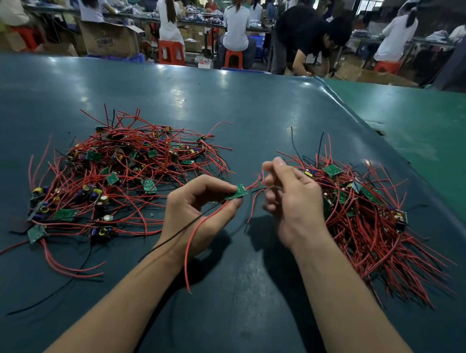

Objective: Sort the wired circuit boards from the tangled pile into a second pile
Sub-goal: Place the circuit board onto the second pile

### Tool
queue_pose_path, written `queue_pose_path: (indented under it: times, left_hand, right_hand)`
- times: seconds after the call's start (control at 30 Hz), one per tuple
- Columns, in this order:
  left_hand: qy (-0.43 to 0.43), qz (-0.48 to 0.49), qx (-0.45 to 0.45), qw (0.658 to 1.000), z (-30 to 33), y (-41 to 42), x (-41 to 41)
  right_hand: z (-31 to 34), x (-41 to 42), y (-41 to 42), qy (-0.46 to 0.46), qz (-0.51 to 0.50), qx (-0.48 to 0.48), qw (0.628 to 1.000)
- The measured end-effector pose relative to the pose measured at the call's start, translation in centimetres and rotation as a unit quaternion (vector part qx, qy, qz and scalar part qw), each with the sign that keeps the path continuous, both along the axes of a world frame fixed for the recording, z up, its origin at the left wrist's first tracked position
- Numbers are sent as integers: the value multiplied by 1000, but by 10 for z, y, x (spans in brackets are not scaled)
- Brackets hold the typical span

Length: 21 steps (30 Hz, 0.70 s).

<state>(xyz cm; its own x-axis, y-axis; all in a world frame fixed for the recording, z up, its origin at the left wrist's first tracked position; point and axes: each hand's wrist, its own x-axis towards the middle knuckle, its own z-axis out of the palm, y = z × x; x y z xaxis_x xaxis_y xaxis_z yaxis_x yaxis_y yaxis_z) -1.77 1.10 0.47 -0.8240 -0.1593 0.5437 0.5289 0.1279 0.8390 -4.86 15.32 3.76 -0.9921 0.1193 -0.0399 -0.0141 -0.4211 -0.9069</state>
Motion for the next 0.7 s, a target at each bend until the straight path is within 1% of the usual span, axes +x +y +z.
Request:
queue_pose_path:
  times: [0.07, 0.1, 0.2, 0.27, 0.33, 0.43, 0.47, 0.5, 0.53, 0.57, 0.6, 0.67, 0.7]
  left_hand:
    - [-13, -5, 13, 1000, 1, 0, 0]
    - [-23, -8, 28, 999, 2, -1, 0]
    - [-32, -6, 72, 997, 7, -2, -2]
    - [-22, 11, 92, 995, 9, -2, -3]
    - [-25, 38, 107, 993, 11, -4, -4]
    - [-54, 75, 115, 989, 12, -7, -7]
    - [-72, 69, 150, 984, 14, -7, -8]
    - [-92, 43, 210, 972, 15, -7, -9]
    - [-115, 12, 272, 955, 17, -8, -10]
    - [-133, -11, 309, 941, 19, -9, -10]
    - [-152, -23, 312, 937, 19, -10, -11]
    - [-185, -60, 280, 940, 18, -9, -10]
    - [-201, -88, 256, 942, 16, -7, -9]
  right_hand:
    - [2, -3, 9, -2, -7, -6, 1000]
    - [2, -3, 10, 3, -16, 8, 1000]
    - [-3, -1, 2, 51, -54, 102, 992]
    - [-6, 3, -5, 85, -38, 161, 983]
    - [-9, 7, -11, 97, 39, 208, 973]
    - [-9, 13, -11, 73, 205, 217, 952]
    - [-8, 15, -9, 69, 257, 224, 938]
    - [-7, 17, -8, 71, 297, 232, 923]
    - [-7, 18, -8, 77, 311, 237, 917]
    - [-6, 18, -8, 82, 290, 234, 924]
    - [-7, 16, -9, 82, 244, 226, 940]
    - [-7, 9, -6, 70, 139, 196, 968]
    - [-6, 7, -5, 66, 113, 178, 975]
